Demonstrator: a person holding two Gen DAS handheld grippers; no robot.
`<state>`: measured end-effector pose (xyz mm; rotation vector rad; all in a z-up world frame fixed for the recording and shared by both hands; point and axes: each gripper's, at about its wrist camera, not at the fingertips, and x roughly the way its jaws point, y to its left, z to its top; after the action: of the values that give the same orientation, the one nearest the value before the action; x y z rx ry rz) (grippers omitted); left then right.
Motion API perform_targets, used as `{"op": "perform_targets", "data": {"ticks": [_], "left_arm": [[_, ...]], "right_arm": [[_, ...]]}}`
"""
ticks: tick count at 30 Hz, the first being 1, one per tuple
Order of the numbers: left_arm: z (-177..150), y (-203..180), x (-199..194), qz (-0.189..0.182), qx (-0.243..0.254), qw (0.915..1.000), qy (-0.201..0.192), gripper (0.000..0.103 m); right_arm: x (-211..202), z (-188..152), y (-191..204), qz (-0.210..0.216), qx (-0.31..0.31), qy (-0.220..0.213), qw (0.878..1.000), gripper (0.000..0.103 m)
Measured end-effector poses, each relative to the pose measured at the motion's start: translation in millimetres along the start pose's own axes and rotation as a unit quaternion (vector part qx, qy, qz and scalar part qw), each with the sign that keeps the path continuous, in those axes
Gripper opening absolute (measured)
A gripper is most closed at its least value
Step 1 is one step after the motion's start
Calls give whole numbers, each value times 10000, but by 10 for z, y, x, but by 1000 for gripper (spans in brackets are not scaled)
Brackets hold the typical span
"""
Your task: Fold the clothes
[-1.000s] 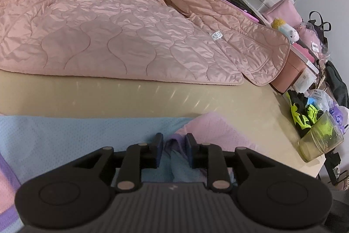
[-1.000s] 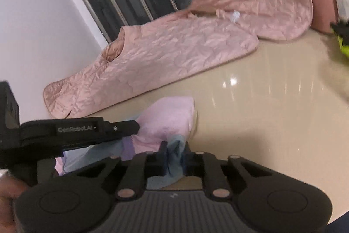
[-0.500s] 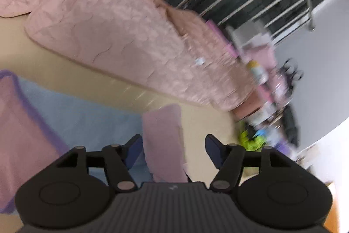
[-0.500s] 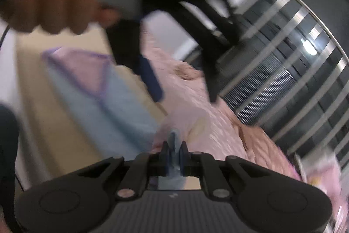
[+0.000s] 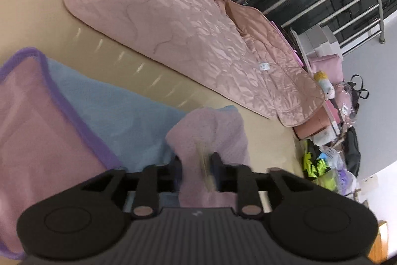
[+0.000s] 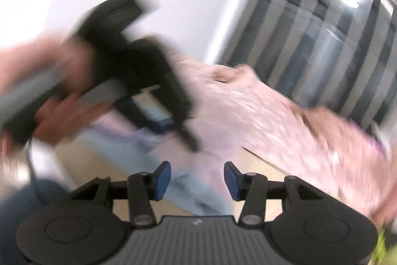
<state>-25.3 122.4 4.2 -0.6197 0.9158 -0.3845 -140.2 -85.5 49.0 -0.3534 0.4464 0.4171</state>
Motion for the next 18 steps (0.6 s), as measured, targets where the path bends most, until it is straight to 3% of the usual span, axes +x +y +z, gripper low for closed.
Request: {"op": "perform_targets", "data": {"ticks": [2,4,8,9,12,15,18], "left_arm": [[12,-17,-65,57,30,9999,-158,43],[43,-50,-121,102,110,9995,-279,43],[91,-191,-186,480,395,9967,-523,45],[78,-255,-172,354,518,9968,-497,45],[14,-386,-72,-41,780,9965,-306,50],[-34,-358,84,459,783,9957,-173,50],[-51,-246,97,407,606,9972,-190,49]], "right_arm": [[143,-12,-111,303,335,224,9987,45],[275,-73,-98,589,267,469,9968,43],[349,-136,61,365,-247,586,9973,44],[324,-131,67,388,-232,558,9974,44],[169,-56,-61,744,185,268,9967,46],[61,-24,-314,790,1007,-1,9918,52],[197,-123,-575,508,1866,314,9806,51]]}}
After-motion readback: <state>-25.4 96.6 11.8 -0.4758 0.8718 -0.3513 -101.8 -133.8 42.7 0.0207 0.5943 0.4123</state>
